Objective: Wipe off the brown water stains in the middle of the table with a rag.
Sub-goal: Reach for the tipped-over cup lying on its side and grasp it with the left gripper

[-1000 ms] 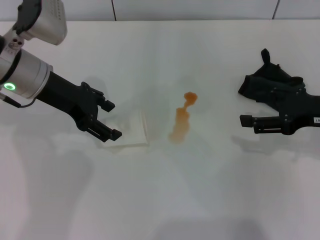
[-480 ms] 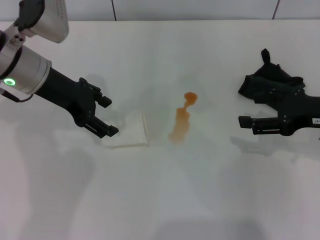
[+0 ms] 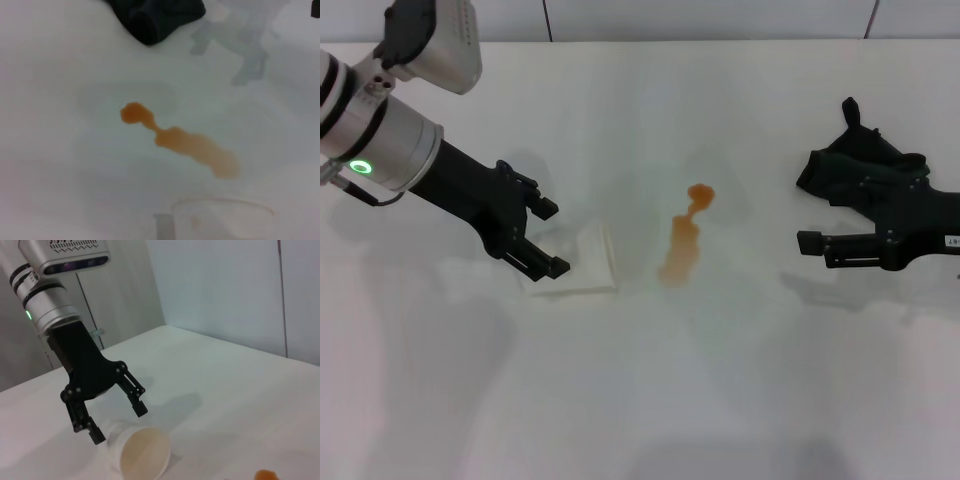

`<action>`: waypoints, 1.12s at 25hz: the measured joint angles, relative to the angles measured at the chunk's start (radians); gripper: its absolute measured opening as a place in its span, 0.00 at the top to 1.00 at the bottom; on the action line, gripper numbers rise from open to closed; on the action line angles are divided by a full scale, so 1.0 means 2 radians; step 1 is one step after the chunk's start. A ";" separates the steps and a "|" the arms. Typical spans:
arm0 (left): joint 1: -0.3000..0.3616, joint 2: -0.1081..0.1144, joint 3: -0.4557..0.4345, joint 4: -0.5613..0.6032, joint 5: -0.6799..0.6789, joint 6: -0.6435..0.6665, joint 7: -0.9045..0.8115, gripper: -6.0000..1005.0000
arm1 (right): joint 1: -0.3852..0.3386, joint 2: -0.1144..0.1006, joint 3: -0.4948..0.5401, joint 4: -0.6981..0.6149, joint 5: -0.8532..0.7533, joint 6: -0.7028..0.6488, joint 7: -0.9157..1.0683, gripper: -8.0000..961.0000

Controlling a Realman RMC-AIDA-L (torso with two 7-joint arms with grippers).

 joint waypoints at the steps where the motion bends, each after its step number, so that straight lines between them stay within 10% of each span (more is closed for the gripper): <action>1: 0.000 -0.001 0.000 0.000 0.001 -0.002 0.000 0.13 | 0.000 0.000 0.000 0.000 0.000 0.000 0.000 0.11; 28: 0.001 -0.007 0.000 0.027 0.018 -0.033 -0.005 0.14 | 0.000 0.000 0.000 0.001 0.000 0.001 0.000 0.11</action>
